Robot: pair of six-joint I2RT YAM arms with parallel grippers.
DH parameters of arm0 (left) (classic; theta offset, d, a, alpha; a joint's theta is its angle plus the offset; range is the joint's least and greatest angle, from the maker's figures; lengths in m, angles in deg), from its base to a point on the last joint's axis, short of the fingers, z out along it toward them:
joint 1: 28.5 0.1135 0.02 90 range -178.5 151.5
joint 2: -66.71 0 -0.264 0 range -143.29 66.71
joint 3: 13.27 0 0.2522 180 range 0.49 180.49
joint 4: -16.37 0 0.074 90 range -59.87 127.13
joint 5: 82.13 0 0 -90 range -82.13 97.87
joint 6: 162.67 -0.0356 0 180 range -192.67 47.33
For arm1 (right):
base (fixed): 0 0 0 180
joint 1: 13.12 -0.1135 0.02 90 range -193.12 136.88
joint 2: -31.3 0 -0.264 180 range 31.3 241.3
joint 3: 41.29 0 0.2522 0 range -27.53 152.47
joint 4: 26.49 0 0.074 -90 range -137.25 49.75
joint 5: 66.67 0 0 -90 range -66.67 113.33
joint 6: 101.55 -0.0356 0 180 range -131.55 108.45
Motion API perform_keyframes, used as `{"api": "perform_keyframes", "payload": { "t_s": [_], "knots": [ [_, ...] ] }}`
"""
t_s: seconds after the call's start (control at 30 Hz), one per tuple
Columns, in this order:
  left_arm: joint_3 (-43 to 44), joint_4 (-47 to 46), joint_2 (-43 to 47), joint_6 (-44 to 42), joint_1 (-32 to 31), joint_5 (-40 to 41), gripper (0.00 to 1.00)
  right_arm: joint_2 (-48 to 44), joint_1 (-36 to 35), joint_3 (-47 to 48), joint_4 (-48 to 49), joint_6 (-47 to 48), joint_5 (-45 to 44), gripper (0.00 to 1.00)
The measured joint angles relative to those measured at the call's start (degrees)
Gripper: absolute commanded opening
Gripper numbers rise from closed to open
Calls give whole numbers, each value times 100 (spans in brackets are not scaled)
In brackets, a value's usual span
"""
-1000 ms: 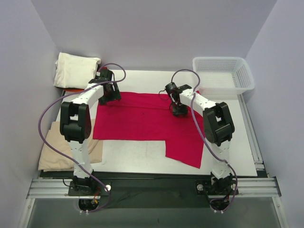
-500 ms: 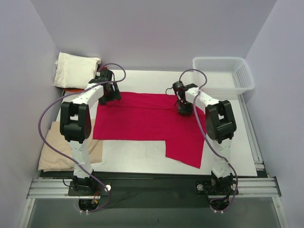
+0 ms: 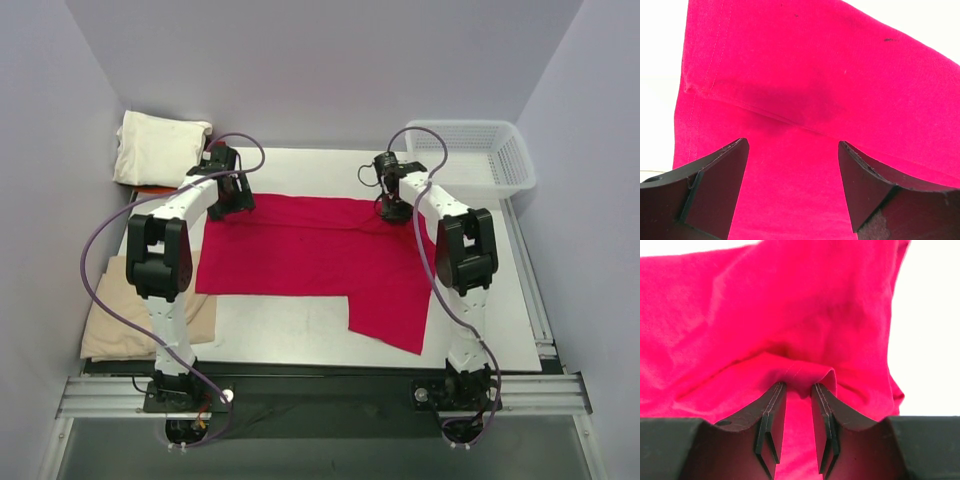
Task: Fold and stack the t-shirts
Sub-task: Fold the flattened tshirt in 1/3 of the way
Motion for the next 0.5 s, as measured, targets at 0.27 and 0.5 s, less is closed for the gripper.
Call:
{"api": "perform_keyframes", "payload": {
  "t_s": [0.27, 0.5],
  "knots": [
    [0, 2, 0, 2, 0, 0, 83, 437, 0, 269, 31, 144, 105, 28],
    [0, 2, 0, 15, 0, -4, 83, 455, 0, 306, 31, 225, 142, 21]
  ]
}}
